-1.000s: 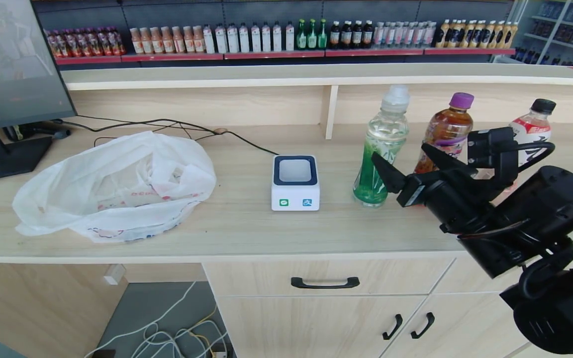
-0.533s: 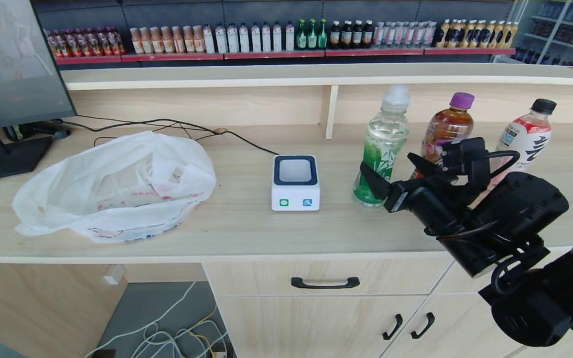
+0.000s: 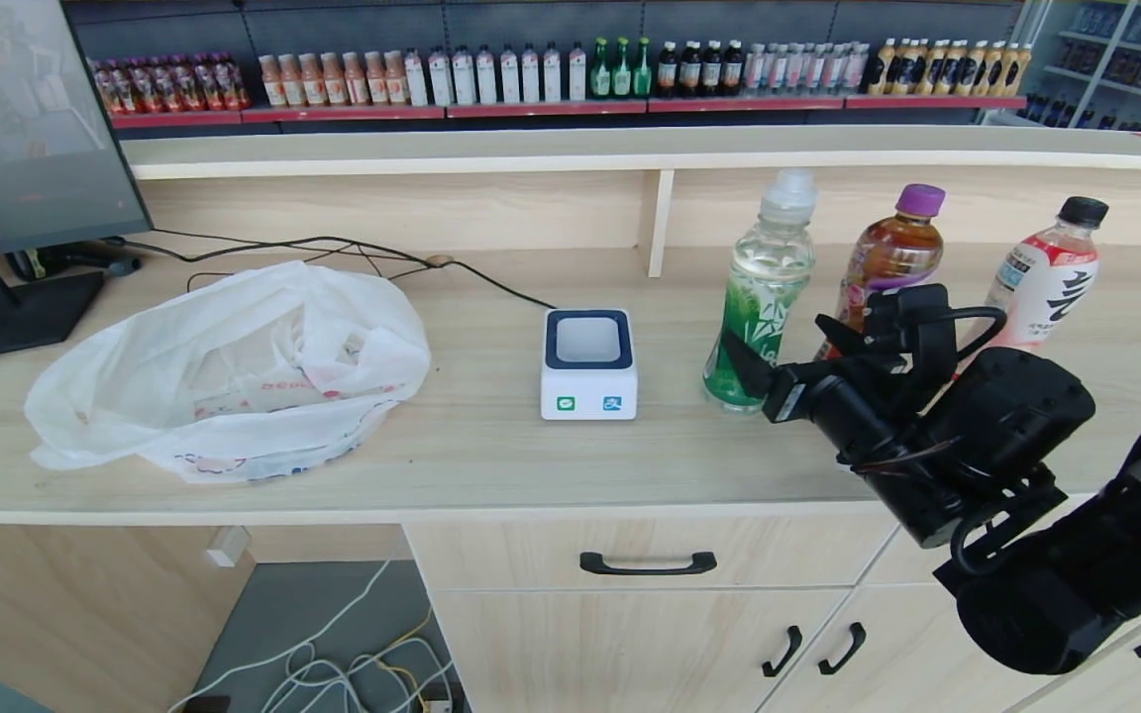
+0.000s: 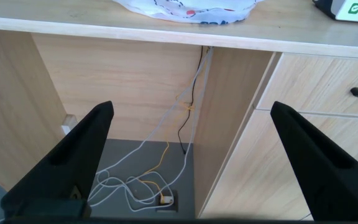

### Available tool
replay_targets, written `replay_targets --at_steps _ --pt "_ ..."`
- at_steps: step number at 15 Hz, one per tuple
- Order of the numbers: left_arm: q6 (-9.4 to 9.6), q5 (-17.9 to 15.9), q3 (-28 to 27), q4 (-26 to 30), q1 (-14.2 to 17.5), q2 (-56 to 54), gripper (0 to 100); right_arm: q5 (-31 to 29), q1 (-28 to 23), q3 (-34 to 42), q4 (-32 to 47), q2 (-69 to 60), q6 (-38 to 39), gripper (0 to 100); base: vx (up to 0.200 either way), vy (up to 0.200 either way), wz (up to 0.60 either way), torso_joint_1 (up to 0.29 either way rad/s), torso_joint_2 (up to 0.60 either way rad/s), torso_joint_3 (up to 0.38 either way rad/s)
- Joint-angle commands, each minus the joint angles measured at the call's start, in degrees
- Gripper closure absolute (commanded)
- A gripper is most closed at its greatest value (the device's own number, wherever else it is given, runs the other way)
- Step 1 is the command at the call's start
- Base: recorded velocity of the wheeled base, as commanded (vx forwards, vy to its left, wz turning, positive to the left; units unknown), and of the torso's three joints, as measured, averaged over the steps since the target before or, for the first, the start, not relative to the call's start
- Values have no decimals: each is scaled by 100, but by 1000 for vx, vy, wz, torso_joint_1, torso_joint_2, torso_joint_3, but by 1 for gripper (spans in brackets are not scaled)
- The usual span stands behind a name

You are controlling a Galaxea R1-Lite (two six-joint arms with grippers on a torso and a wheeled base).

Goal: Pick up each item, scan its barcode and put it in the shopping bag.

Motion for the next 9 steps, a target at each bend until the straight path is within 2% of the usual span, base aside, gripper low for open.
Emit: replay_targets --at_steps 1,9 --pt "-6 0 0 0 1 -2 0 -115 10 -50 -6 103 12 0 0 0 0 0 0 0" --pt "3 0 0 0 1 -2 0 -317 177 -709 -6 481 47 0 0 0 0 0 0 0"
